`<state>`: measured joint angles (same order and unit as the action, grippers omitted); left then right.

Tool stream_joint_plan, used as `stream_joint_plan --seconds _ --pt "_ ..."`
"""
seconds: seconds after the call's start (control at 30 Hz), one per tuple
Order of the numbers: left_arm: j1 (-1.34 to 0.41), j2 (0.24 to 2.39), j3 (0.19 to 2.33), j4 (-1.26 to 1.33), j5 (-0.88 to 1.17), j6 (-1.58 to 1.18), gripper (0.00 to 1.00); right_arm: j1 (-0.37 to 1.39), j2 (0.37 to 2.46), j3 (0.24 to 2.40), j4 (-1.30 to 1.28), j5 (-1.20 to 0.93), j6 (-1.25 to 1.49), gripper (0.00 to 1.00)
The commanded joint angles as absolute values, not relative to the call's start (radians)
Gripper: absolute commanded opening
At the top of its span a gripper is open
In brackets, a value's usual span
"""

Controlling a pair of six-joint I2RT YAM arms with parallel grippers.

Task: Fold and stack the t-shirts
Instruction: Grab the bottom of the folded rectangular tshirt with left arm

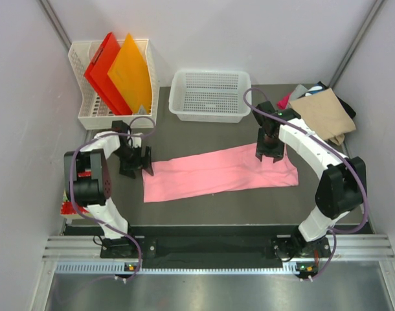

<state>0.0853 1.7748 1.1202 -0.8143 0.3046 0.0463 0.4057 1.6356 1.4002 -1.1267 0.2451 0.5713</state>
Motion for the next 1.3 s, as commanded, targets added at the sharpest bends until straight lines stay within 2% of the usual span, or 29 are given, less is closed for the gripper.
stream_joint_plan --seconds 0.0,0.23,0.6,0.73,0.77,0.83,0.97,1.0,1.07,1.27 --pt "0.051 1.832 1.1 -0.752 0.301 0.043 0.88 0.41 1.589 1.404 -1.137 0.255 0.587 0.47" --pt "-0.083 1.832 1.097 -0.742 0.272 0.025 0.87 0.406 1.574 1.43 -1.164 0.272 0.586 0.47" --pt "-0.094 1.839 1.098 -0.744 0.262 0.018 0.87 0.402 1.555 1.42 -1.173 0.278 0.592 0.47" --pt "-0.092 1.836 1.097 -0.742 0.253 0.012 0.82 0.402 1.555 1.424 -1.18 0.284 0.589 0.46" --pt "-0.091 1.841 1.098 -0.744 0.25 0.014 0.75 0.402 1.555 1.422 -1.183 0.282 0.588 0.46" --pt "-0.087 1.841 1.098 -0.742 0.249 0.012 0.67 0.402 1.557 1.422 -1.183 0.282 0.586 0.46" --pt "-0.08 1.845 1.1 -0.739 0.238 0.008 0.35 0.4 1.559 1.417 -1.189 0.284 0.58 0.46" --pt "-0.078 1.845 1.098 -0.738 0.235 0.005 0.16 0.4 1.562 1.417 -1.189 0.285 0.578 0.46" --pt "-0.077 1.838 1.101 -0.742 0.224 0.005 0.01 0.399 1.563 1.419 -1.193 0.287 0.574 0.46" --pt "-0.055 1.76 1.141 -0.822 0.179 0.014 0.0 0.397 1.557 1.397 -1.181 0.285 0.569 0.46"
